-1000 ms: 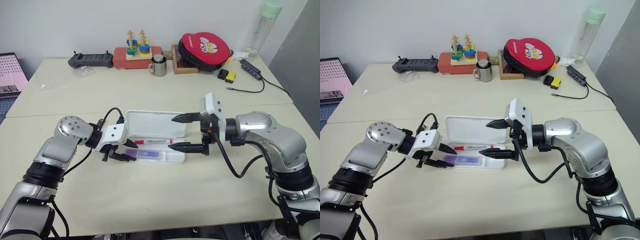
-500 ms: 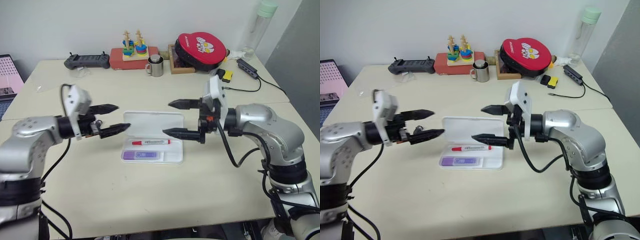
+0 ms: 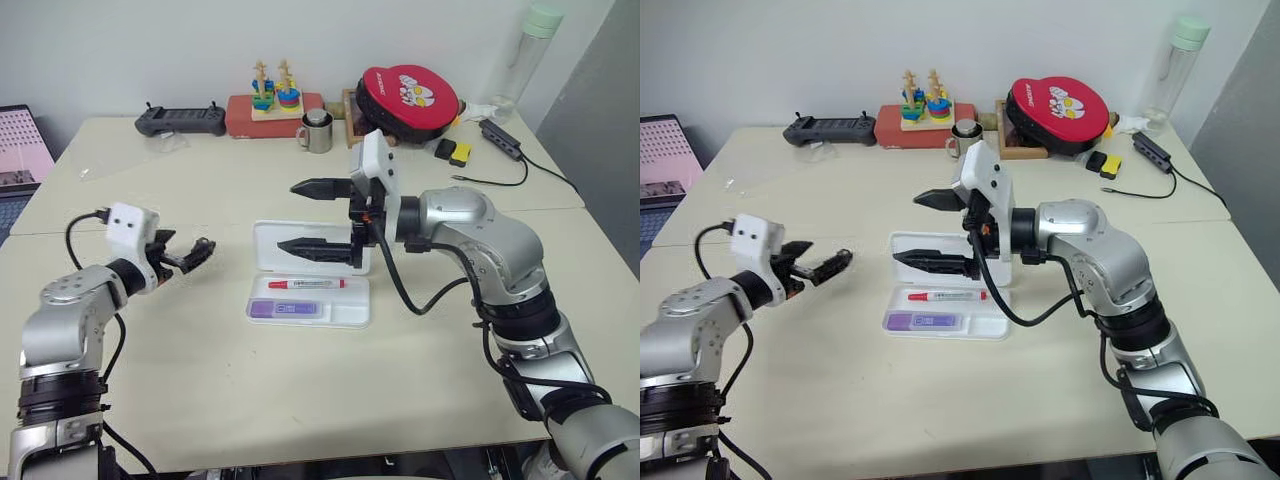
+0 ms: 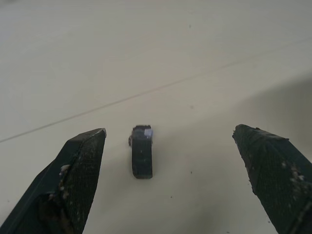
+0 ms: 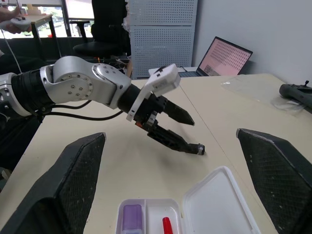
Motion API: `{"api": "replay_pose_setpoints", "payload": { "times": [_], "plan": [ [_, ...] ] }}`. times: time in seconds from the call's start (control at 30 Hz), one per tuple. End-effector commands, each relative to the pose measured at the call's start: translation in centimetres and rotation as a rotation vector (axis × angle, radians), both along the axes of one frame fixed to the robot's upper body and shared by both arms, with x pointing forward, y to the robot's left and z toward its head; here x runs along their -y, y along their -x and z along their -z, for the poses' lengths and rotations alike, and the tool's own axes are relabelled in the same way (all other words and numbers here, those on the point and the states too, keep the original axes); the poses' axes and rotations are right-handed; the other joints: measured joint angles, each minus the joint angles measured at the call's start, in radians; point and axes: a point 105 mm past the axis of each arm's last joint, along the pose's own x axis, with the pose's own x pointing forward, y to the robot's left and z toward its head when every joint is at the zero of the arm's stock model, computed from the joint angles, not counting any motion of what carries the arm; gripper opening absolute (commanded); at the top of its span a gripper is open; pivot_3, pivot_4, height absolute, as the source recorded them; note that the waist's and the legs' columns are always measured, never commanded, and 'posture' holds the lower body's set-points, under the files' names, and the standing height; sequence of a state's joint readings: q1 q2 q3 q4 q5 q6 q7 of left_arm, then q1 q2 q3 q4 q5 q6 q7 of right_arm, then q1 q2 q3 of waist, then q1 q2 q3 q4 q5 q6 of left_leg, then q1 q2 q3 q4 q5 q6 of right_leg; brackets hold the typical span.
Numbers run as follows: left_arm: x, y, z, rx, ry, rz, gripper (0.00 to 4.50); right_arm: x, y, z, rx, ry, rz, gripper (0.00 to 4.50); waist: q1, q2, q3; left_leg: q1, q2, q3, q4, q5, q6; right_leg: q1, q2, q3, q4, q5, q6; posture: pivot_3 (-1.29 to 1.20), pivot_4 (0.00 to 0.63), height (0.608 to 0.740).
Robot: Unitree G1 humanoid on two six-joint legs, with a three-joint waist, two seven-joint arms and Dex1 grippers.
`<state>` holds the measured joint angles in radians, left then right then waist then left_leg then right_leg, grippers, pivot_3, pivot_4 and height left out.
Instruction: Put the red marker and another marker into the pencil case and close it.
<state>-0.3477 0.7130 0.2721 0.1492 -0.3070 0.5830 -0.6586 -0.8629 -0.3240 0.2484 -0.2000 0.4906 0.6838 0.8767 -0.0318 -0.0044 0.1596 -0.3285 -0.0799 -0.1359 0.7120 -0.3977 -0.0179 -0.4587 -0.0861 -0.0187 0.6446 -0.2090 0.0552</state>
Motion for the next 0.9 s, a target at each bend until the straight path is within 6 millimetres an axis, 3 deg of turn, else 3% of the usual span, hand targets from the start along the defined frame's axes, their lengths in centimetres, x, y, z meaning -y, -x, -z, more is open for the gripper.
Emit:
{"api": "replay_pose_setpoints", "payload": {
  "times": [0.03,0.13,0.27,0.77,0.9],
  "plan": [
    [0.2,-0.8,0.0,-0.006,-0.025,0.014,4.48,0.1,1.0,-1.1,0.056,-0.025,-0.014,4.50,0.000,0.000,0.000,0.000,0.000,0.000,0.000,0.000,0.000,0.000,0.000,0.000,0.000,0.000,0.000,0.00,0.150,0.740],
    [-0.1,-1.2,1.6,-0.052,-0.056,-0.015,4.48,0.3,1.1,-1.0,0.051,-0.023,0.000,4.50,-0.001,0.000,0.000,0.000,0.000,0.000,0.000,0.000,0.000,0.000,0.000,0.000,0.000,0.000,0.000,0.00,0.150,0.740],
    [0.1,-1.6,2.3,-0.089,-0.041,-0.019,3.93,0.7,1.0,-1.0,0.044,-0.022,0.015,4.50,-0.001,0.000,0.000,0.000,0.000,0.000,0.000,0.000,0.000,-0.001,0.000,0.000,0.000,0.000,0.000,0.00,0.150,0.740],
    [-0.6,-2.1,2.6,-0.081,-0.023,-0.086,0.57,1.5,0.5,-0.9,0.047,-0.011,0.036,4.50,-0.001,-0.001,0.000,0.000,0.000,0.001,0.000,0.000,0.000,0.000,0.000,0.001,0.001,0.000,0.000,0.00,0.150,0.740],
    [-1.6,-2.2,1.6,-0.042,-0.017,-0.122,0.38,2.2,0.6,-1.1,0.045,-0.015,0.040,4.50,-0.001,-0.001,0.000,0.000,0.000,0.001,0.000,0.000,0.000,0.000,0.000,0.001,0.001,0.000,0.000,0.00,0.150,0.740]
  ]
}}
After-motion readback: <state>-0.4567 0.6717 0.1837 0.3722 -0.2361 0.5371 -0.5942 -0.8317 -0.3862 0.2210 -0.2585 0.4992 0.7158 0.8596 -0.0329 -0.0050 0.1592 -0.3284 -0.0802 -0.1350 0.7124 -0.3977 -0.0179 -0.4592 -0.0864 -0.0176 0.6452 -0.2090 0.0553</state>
